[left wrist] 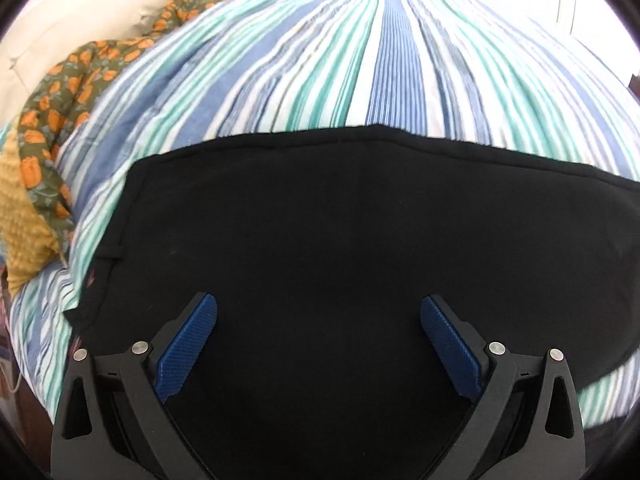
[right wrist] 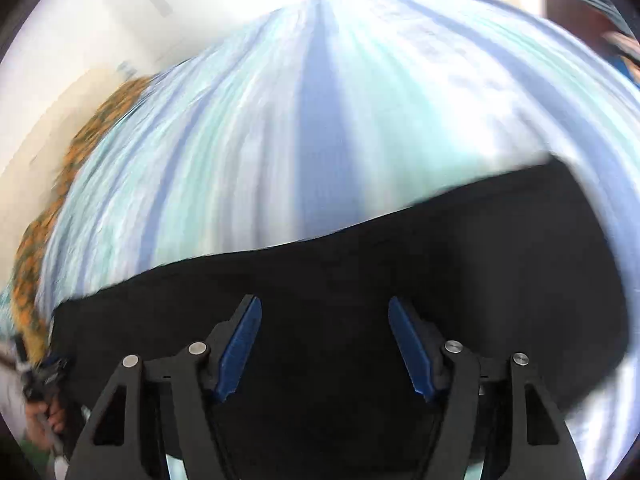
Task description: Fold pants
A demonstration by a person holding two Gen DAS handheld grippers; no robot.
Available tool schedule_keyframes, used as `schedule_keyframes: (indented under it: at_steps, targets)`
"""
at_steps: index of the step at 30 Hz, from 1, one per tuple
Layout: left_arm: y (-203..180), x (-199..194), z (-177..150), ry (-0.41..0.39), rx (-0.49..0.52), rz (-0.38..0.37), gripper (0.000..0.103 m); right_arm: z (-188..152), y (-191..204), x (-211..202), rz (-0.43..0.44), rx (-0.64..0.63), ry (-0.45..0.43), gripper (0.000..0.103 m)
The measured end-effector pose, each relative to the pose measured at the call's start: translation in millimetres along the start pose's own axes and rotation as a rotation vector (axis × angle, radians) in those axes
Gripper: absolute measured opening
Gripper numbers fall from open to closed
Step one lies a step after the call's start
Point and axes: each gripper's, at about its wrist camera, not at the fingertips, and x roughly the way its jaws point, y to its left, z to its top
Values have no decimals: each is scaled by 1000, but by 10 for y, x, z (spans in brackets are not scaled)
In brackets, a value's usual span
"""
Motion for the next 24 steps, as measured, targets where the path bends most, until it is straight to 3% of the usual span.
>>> schedule_keyframes:
  at_steps: [1,2,3,4,7,11,13,14,15,17,19,24]
  targets:
    - [-5,-123,-67,-18,1,-17,102,31,-351,-175,-104,60,-20,69]
    - [-44,-251,-143,-31,4,-38,102,22,-598,-358,-203,97,-37,77]
    - [-78,-383,-242,-41,10,-69,102,-20,-743,-529,-273,114,-49,80]
    - [-127,-513,-364,-43,17,-111,102,-103,-802,-715,-286,113,-73,80]
    - [-350,-841,-752,4,47,-262,102,-572,-535,-1151,-137,42,-86,80]
    - [-707,-1123,-1346,61,123,-406,102,-1735,373,-1476,170,-40,0,87]
    - [-830,-1158,-1574,73,166,-384,102,-2361,685,-1507,305,-29,75,88]
    - [-807,-1117,-1645,86,171,-356,102,-2623,805,-1464,323,-24,117,88]
    - [-754,-1078,-1677,94,167,-337,102,-2859,878,-1395,312,-23,144,88]
    - [-551,-1054,-1681,77,152,-268,102,-3147,902,-1393,239,-43,116,88]
    - [-278,-1056,-1656,63,108,-203,102,-3236,906,-1469,178,-74,70,88]
    - [457,-1050,-1726,37,-80,-171,102,-3098,792,-1609,61,18,47,88]
